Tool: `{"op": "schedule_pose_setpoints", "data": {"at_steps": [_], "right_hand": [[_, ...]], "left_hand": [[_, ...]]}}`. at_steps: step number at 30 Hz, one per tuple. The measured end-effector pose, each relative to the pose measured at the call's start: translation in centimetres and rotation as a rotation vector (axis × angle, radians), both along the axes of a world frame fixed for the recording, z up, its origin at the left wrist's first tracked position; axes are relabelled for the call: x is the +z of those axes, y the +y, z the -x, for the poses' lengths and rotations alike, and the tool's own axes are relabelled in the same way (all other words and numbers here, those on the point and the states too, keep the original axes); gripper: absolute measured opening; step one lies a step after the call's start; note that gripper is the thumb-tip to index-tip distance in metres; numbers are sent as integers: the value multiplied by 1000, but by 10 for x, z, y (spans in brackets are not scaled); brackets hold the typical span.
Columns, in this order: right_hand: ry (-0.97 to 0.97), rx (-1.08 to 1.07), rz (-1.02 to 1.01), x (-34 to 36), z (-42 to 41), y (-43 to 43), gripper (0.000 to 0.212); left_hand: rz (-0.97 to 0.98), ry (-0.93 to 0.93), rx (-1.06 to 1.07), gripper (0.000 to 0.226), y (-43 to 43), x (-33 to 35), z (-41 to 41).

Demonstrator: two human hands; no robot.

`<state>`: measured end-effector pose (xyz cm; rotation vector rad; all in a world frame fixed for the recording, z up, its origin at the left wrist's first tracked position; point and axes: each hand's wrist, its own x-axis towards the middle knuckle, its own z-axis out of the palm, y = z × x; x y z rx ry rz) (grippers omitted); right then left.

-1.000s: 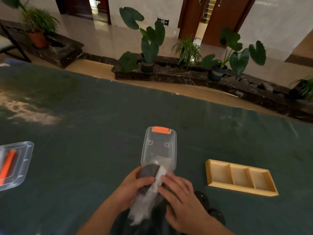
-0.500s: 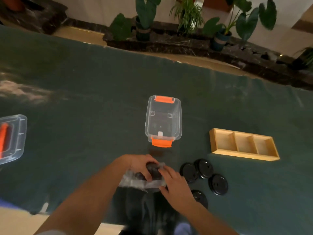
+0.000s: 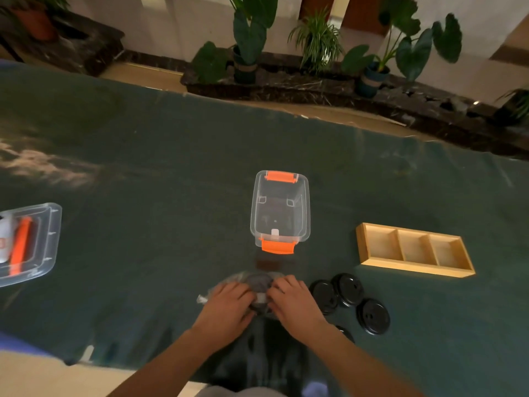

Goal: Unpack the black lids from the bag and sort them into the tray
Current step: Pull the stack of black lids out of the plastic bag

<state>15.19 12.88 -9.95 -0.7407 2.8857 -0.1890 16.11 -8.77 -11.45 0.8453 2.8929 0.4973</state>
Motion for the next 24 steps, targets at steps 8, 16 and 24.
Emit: {"op": "schedule_pose_setpoints", "data": {"at_steps": [8, 16, 24], "right_hand": [[-329, -214, 151, 6, 38, -1, 14], [-243, -164, 107, 15, 37, -3, 33], [-511, -329, 209, 24, 56, -2, 19]], "left_hand": [[126, -114, 57, 28, 13, 8, 25], [-43, -558, 81, 13, 13, 20, 81], [99, -55, -88, 45, 14, 25, 56]]}}
